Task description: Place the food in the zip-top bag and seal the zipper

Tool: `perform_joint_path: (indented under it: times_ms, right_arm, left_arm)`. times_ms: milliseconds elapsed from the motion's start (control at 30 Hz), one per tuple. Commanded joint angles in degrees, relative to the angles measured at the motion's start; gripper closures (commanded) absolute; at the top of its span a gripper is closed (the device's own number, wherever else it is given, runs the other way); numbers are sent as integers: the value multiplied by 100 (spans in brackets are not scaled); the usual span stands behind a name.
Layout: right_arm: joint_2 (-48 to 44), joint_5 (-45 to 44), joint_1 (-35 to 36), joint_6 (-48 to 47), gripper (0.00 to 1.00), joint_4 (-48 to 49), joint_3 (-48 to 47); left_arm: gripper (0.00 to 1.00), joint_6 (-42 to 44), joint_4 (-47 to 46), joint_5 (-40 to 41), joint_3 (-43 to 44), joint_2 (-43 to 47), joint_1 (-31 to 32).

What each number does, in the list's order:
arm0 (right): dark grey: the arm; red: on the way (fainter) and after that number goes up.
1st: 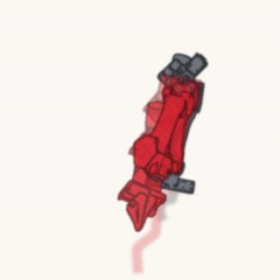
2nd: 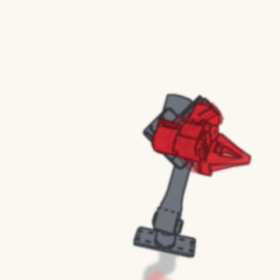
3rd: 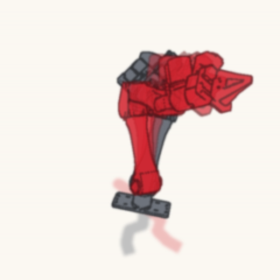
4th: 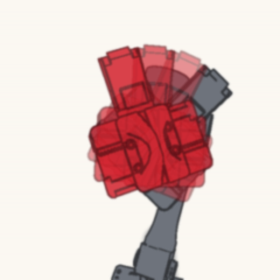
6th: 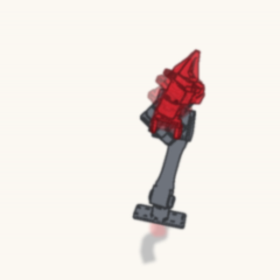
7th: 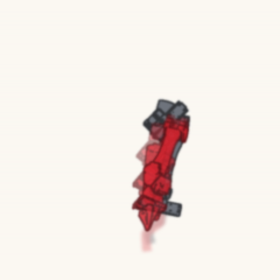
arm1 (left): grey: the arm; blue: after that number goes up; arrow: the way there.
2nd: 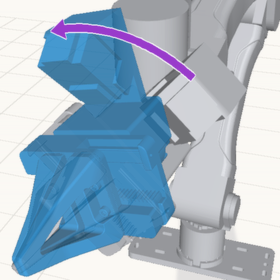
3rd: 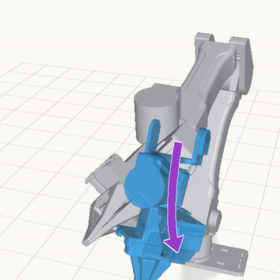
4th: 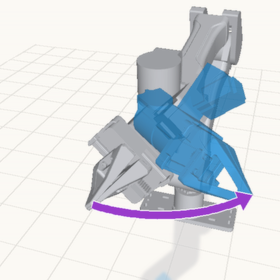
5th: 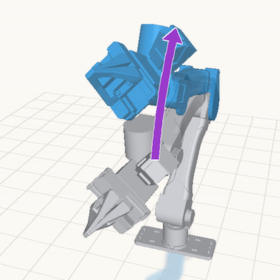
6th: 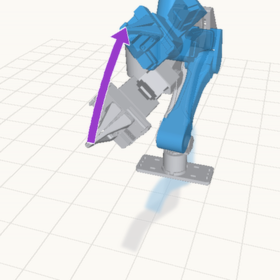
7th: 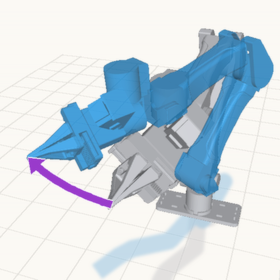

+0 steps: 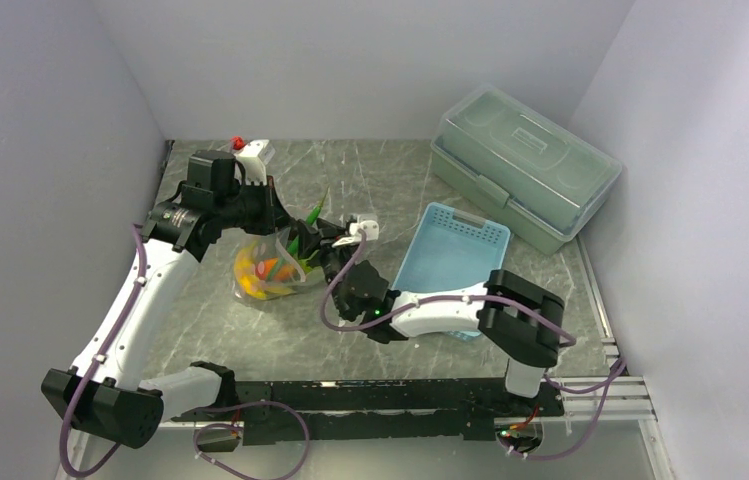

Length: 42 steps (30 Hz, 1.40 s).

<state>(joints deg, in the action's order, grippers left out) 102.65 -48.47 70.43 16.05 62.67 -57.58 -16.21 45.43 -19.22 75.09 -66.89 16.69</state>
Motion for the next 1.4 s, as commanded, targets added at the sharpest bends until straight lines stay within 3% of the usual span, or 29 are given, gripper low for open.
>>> perform_joint_path:
  times_ms: [0, 300, 700, 867, 1233, 1367]
  right_arm:
    - [-639, 272, 28, -88, 52, 6, 133]
    - [-1395, 569, 15, -384, 49, -1744, -126]
    - [-2422, 2348, -560, -862, 48, -4970, -905]
    - [-2214, 3831, -1352, -532, 47, -6547, -1789]
    - [-1393, 5926, -2361, -138, 47, -7978, -3276]
    - [-1040, 6180, -2534, 30, 49, -8367, -3653]
  left_arm:
    - [100, -40, -245, -134, 1, 146, -16]
    - [100, -35, -252, -121, -3, 124, -16]
    - [100, -23, -239, -153, 8, 133, -16]
    - [100, -23, -235, -146, 10, 130, -16]
    - [100, -22, -233, -152, 10, 115, -16]
    - [100, -23, -236, -154, 10, 115, -16]
